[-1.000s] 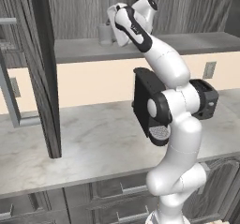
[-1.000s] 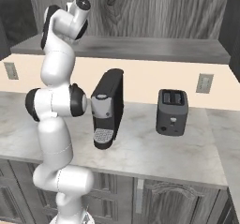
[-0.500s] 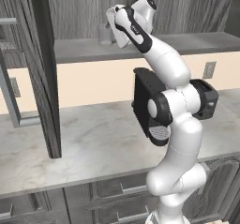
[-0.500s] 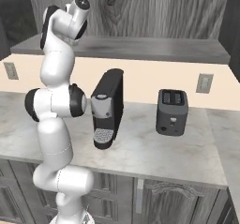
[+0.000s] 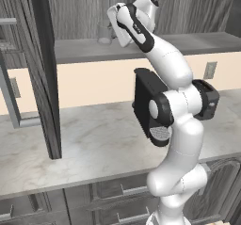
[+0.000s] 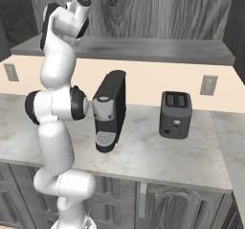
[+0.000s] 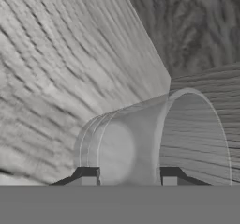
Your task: There is a bowl on the dining counter. Grab a lemon wedge from the fridge and place it in the bowl. Then get the liquor bottle and glass cup from the cabinet and place them next to the bowl.
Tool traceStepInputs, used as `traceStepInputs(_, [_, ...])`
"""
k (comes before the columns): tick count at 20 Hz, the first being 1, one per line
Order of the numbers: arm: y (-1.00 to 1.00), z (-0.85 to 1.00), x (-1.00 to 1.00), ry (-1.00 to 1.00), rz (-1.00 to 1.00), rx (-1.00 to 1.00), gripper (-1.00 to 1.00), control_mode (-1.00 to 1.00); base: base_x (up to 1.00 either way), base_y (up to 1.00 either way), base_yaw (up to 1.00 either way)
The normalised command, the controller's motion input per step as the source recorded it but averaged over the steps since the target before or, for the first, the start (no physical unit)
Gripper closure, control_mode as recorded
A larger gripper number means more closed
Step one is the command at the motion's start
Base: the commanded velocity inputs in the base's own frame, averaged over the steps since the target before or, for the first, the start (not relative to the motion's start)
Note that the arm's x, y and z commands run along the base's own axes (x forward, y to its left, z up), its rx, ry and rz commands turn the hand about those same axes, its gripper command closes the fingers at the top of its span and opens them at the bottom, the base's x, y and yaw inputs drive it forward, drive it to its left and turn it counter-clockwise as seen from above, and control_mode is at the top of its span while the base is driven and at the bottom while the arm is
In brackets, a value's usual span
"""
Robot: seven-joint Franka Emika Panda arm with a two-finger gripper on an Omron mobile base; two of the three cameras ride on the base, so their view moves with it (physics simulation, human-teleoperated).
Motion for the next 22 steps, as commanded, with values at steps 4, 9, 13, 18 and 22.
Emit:
traceStepInputs(4, [0.00, -0.13, -0.40, -0.16, -0.02, 0.01, 1.00, -1.00, 0.00, 0.00, 0.00])
traceStepInputs(9, [0.03, -0.23, -0.37, -0.14, -0.02, 0.03, 1.00, -1.00, 0.00, 0.00, 0.00])
traceStepInputs(13, [0.02, -0.27, -0.61, -0.18, -0.02, 0.04, 1.00, -1.00, 0.00, 0.00, 0.00])
traceStepInputs(18, [-0.03, 0.24, -0.92, -0.18, -0.03, 0.06, 1.00, -1.00, 0.00, 0.00, 0.00])
traceStepInputs(22, [-0.08, 0.33, -0.99, -0.11, -0.01, 0.07, 1.00, -1.00, 0.00, 0.00, 0.00])
